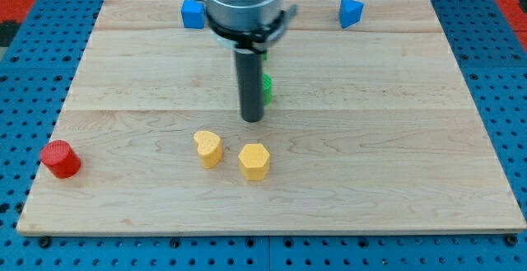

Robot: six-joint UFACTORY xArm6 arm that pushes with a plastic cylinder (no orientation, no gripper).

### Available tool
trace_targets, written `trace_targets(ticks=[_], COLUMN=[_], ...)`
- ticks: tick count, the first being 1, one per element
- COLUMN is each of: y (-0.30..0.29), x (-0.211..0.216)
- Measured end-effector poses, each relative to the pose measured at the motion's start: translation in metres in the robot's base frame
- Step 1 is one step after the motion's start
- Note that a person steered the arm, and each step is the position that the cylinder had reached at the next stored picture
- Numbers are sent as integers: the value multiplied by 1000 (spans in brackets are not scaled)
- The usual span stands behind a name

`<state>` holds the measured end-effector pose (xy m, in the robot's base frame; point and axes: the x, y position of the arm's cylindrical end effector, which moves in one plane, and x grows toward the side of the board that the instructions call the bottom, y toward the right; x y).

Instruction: Move the yellow hexagon closer to the yellow heart

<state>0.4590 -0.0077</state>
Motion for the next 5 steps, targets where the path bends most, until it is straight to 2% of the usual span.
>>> trace_targets(ticks=[2, 3, 4, 5], y=[8, 26, 61, 34], x=[-24, 39, 136, 155])
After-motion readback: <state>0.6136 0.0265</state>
